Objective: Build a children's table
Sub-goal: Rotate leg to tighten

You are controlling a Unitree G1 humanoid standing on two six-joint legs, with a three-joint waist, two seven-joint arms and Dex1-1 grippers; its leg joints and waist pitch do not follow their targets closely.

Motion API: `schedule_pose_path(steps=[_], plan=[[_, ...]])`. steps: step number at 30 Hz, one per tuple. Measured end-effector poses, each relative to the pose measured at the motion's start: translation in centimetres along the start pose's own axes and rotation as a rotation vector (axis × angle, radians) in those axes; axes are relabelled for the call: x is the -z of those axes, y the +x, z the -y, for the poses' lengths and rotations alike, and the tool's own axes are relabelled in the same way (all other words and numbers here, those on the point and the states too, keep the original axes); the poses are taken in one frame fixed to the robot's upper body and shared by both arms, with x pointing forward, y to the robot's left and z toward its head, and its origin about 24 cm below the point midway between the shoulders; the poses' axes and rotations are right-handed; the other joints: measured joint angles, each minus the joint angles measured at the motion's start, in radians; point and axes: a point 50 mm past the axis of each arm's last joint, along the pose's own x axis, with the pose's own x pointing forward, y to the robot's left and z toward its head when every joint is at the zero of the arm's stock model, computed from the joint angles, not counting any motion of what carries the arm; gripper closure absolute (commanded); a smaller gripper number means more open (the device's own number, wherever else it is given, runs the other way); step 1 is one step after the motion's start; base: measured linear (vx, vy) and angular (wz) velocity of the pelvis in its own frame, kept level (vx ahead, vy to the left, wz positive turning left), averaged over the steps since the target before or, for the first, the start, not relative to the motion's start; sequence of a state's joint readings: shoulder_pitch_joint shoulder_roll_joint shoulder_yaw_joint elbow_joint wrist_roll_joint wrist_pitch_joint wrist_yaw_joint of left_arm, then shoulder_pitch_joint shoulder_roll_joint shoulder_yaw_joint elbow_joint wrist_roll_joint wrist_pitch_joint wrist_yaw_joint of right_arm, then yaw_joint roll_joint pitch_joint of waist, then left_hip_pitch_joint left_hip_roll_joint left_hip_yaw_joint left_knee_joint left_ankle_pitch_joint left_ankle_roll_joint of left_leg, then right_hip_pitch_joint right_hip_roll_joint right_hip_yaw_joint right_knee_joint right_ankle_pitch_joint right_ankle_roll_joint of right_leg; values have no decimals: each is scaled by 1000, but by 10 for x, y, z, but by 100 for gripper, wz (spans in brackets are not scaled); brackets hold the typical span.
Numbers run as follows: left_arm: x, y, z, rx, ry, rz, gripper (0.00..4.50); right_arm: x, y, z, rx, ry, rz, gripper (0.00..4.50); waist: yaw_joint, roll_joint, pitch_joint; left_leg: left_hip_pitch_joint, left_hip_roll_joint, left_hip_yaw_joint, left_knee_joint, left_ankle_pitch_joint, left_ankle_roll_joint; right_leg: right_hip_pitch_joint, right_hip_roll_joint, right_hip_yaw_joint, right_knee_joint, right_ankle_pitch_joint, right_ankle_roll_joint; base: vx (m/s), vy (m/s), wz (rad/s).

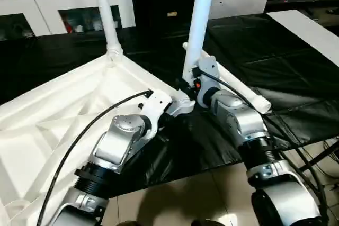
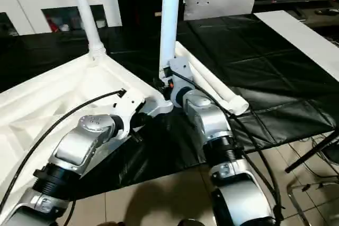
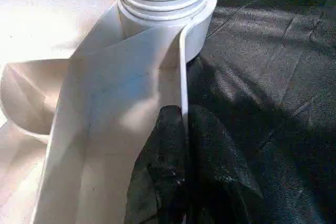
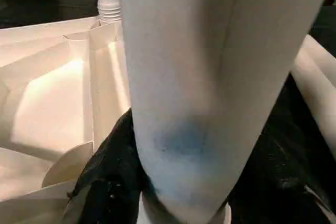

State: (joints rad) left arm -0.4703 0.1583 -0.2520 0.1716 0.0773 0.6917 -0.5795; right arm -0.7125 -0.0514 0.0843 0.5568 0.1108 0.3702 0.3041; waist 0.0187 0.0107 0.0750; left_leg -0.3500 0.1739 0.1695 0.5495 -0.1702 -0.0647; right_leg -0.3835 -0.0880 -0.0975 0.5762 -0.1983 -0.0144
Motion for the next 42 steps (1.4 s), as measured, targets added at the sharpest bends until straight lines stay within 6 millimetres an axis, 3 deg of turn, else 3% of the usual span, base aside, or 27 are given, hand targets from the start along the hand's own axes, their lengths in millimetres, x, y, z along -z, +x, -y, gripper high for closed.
schedule_pose_path(steps=[2,4,10,13,17,23,30,42], plan=[[0,0,0,-2,4,1,450,2,2,0,0,1,-3,208,-2,-1,0,0,0,0,0,0,0,-1,0,0,0,0,0,0,0,0],[-3,-1,2,7,19,12,450,14,4,2,15,12,-37,180,4,-1,5,-3,0,0,0,0,0,-3,0,0,0,0,0,0,0,0],[-7,-2,1,19,39,31,450,22,1,6,-4,1,-35,123,17,1,8,-10,0,1,-1,0,0,-9,0,1,2,6,-1,0,0,0],[-10,-2,1,33,54,44,450,32,-5,12,-24,-39,-57,95,28,1,9,-20,0,2,-1,0,0,-19,0,2,2,21,-7,0,0,0],[-12,-2,2,61,71,50,450,35,-17,20,-80,-88,-40,69,44,3,9,-22,2,2,-1,0,0,-20,2,1,2,21,-6,0,0,0],[-8,-7,-9,126,171,62,450,41,-46,40,-173,-156,-4,7,49,10,13,-22,2,2,-1,0,0,-20,2,2,2,21,-6,0,0,0],[2,-21,-25,255,300,54,450,18,-80,65,-354,-254,49,2,52,11,13,-24,4,2,2,2,8,-21,3,1,2,21,-6,0,0,0],[11,-37,-17,537,442,14,450,25,-90,48,-702,-331,-49,2,81,11,13,-31,4,3,26,-6,18,-20,-1,2,14,21,-7,0,0,0]])
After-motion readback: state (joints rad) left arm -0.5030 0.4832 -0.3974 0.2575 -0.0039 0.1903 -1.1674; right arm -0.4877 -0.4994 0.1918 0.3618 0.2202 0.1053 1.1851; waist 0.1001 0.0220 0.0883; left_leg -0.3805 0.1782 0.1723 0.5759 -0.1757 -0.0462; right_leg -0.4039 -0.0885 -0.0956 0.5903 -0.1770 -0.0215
